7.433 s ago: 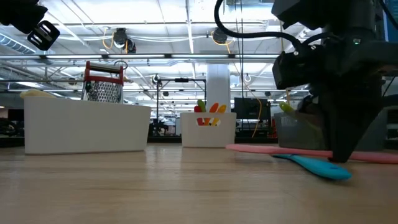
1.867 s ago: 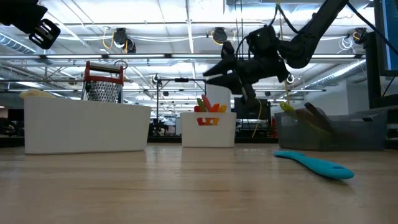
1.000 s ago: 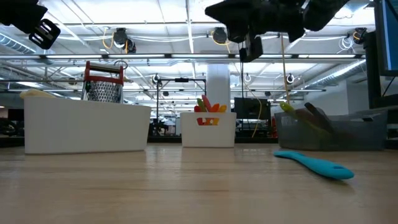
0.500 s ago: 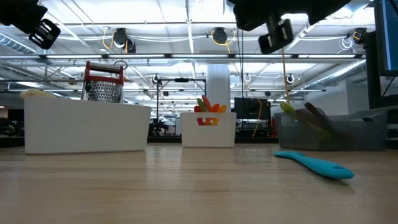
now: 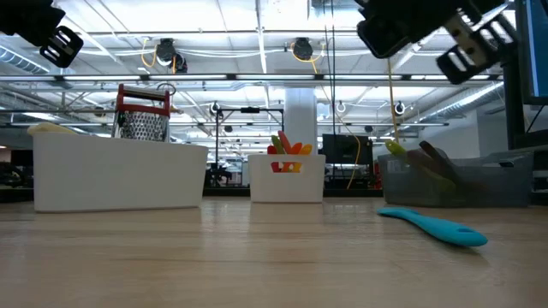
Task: Pick & Place Kitchen Items
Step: Put the blue spatula into the top white bin
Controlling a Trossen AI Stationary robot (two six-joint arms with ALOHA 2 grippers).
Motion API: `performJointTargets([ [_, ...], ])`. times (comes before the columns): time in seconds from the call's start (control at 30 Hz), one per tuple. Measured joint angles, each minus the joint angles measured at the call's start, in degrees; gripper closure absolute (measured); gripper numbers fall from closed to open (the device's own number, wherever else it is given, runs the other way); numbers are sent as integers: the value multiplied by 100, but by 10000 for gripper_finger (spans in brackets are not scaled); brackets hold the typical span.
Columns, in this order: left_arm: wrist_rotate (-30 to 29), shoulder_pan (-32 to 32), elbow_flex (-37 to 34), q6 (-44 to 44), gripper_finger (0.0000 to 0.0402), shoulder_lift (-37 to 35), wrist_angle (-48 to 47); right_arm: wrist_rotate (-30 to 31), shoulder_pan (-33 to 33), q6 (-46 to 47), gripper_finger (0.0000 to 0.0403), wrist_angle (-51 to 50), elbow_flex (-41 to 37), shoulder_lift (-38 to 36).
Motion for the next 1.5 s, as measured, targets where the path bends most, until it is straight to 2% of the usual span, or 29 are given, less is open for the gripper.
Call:
performJointTargets([
  [0.47,0,0,0,-9,332,-2,-5,907,612,594,403,-1351,57,0],
  [0.63,0,0,0,-9,332,-1,-2,923,629,539,403,-3078,716,0],
  [0.73,0,0,0,-9,332,0,-2,1206,629,488,403,-4025,1205,0],
  [0.87,0,1,0,-3,332,0,-4,1645,632,545,403,-4721,1672,50],
  [1.0,0,2,0,0,332,-1,-4,1642,631,587,403,-4835,1784,292],
  [1.1,2,2,0,0,332,-1,-4,1630,631,625,403,-4545,1752,422],
  [1.23,4,0,0,0,332,-1,-9,1629,612,585,403,-4045,1588,378],
  [1.5,11,2,0,0,332,-2,-27,1611,611,480,386,-3745,1285,299],
])
